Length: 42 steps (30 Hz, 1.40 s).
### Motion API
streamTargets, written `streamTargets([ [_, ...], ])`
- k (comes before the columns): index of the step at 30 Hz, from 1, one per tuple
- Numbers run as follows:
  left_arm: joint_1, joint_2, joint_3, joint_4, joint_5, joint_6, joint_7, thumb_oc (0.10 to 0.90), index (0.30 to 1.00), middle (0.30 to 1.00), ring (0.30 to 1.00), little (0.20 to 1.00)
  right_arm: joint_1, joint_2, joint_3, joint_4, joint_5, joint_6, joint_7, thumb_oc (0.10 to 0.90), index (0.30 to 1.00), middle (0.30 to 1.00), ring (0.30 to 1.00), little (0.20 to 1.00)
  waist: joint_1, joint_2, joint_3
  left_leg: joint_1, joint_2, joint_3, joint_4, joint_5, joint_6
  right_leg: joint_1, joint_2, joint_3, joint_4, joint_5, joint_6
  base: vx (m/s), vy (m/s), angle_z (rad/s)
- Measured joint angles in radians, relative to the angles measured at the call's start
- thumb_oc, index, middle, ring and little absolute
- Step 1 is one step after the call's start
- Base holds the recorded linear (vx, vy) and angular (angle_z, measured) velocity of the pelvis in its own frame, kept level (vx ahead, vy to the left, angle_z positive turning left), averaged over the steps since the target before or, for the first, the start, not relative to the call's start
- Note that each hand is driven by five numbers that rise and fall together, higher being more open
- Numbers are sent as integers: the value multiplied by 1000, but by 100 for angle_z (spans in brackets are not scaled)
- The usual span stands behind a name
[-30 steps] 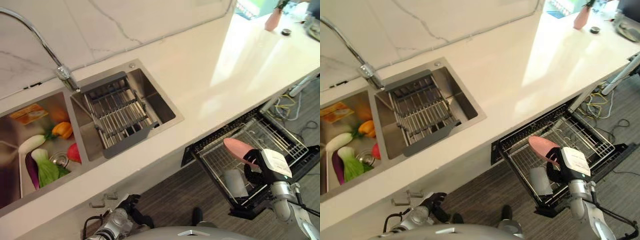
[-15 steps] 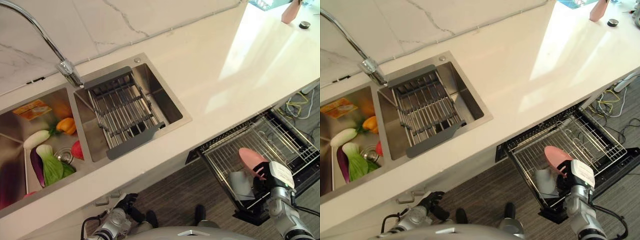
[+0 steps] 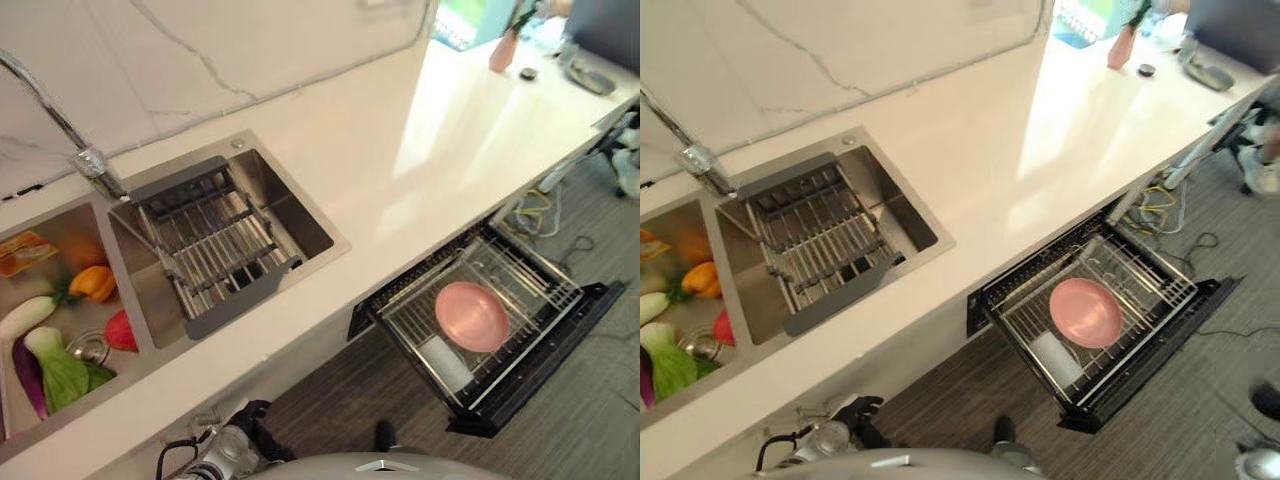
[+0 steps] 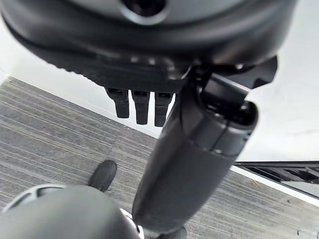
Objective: Place the dishes in the dishwasher.
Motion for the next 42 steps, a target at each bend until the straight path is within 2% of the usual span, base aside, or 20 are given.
streamTargets([
  [1,-9,-3,-3,12,-1,1,0,800,900,900,900,900,2,-4,-5,131,52,-11,-24,400,300,300,300,300,-10,-3,-8,2,3,2,0,0,0,1,2,1,0,0,0,44,-40,-9],
  [2,-22,-2,-32,27,-2,4,2,800,900,900,900,900,-2,-8,0,281,125,-47,-39,400,300,300,300,300,-12,-6,-10,9,5,1,0,0,0,11,5,0,0,0,-1,0,-35,1],
  [4,-30,-14,-42,33,-13,2,4,800,900,900,900,900,0,29,13,464,325,-58,-41,400,300,300,300,300,-15,9,-13,11,6,-1,0,0,0,14,5,-1,-1,-1,-2,-1,-16,0],
  [5,-30,-14,-42,33,-13,2,4,800,900,900,900,900,0,29,13,464,325,-58,-41,400,300,300,300,300,-15,9,-13,11,6,-1,0,0,0,14,5,-1,-1,-1,-2,0,0,0],
  [8,-28,-35,-53,35,-34,2,10,800,900,900,900,900,24,137,64,507,463,-71,-26,400,300,300,300,300,-27,52,-10,6,6,-4,-6,-12,4,14,4,-2,-3,1,1,10,-1,0],
  [10,-14,-54,-70,36,-40,-2,21,800,900,900,900,900,28,200,195,505,498,-82,16,400,300,300,300,300,-28,91,-10,8,4,-7,-6,-29,2,15,3,-2,-4,1,8,0,0,0],
  [12,-2,-58,-69,37,-40,-4,22,800,900,900,900,900,6,232,238,493,501,-82,44,400,300,300,300,300,-26,101,-12,7,2,-7,-6,-30,3,16,0,-3,-4,1,9,16,16,5],
  [13,2,-56,-58,33,-52,-6,22,800,900,900,900,900,7,257,326,414,490,-82,56,400,300,300,300,300,-22,102,-12,5,0,-15,-6,-26,-1,16,-2,-8,-2,4,5,19,23,9],
  [18,16,-49,-9,23,-82,-13,24,800,900,900,900,900,-5,258,420,218,384,-93,63,400,300,300,300,300,3,96,-8,-1,-10,-31,-4,-25,3,21,-13,-23,0,2,8,6,35,15],
  [19,31,-40,41,12,-106,-26,13,800,900,900,900,900,-46,238,482,165,318,-81,67,400,300,300,300,300,14,86,-1,-6,-15,-40,-2,-17,13,29,-21,-42,0,0,11,6,12,19],
  [27,27,-39,51,-25,-136,-50,-9,800,900,900,900,900,-217,184,576,241,252,-8,97,400,300,300,300,300,49,72,11,-30,-33,-86,-1,-6,21,34,-43,-89,0,-5,16,-15,35,21],
  [28,24,-42,52,-27,-146,-52,-18,800,900,900,900,900,-250,170,628,238,247,46,100,400,300,300,300,300,66,72,12,-39,-39,-99,-5,-6,22,35,-52,-102,0,-8,22,-48,43,19],
  [29,24,-42,52,-27,-146,-52,-18,800,900,900,900,900,-250,170,628,238,247,46,100,400,300,300,300,300,66,72,12,-39,-39,-99,-5,-6,22,35,-52,-102,0,-8,22,-65,28,38],
  [30,20,-47,51,-30,-159,-56,-22,800,900,900,900,900,-274,138,707,238,241,100,109,400,300,300,300,300,75,72,15,-56,-43,-120,-5,-4,24,31,-56,-128,0,-7,25,-76,25,57],
  [31,12,-50,62,-34,-177,-55,-20,800,900,900,900,900,-279,99,768,197,178,105,127,400,300,300,300,300,94,76,30,-76,-49,-146,-5,2,32,27,-63,-154,0,-5,27,-135,35,68],
  [35,15,-37,100,-32,-210,-55,18,800,900,900,900,900,-317,17,838,75,61,133,171,400,300,300,300,300,135,83,46,-141,-55,-182,2,16,39,-14,-71,-189,0,4,29,-79,15,34],
  [37,18,-15,114,-26,-237,-62,41,800,900,900,900,900,-483,-44,927,75,8,157,193,400,300,300,300,300,181,86,75,-207,-56,-227,17,30,41,-46,-72,-234,0,12,24,-38,14,46],
  [40,13,-3,129,-16,-239,-61,45,800,900,900,900,900,-594,-68,962,77,-10,190,200,400,300,300,300,300,199,88,107,-227,-55,-246,9,46,40,-58,-68,-256,0,16,19,37,19,38],
  [41,13,28,139,23,-239,-54,46,800,900,900,900,900,-597,-76,981,61,-24,193,217,400,300,300,300,300,199,49,137,-242,-52,-254,9,42,28,-63,-66,-268,0,15,17,53,6,11],
  [42,13,28,139,23,-239,-54,46,800,900,900,900,900,-597,-76,981,61,-24,193,217,400,300,300,300,300,199,49,137,-242,-52,-254,9,42,28,-63,-66,-268,0,15,17,115,15,18],
])
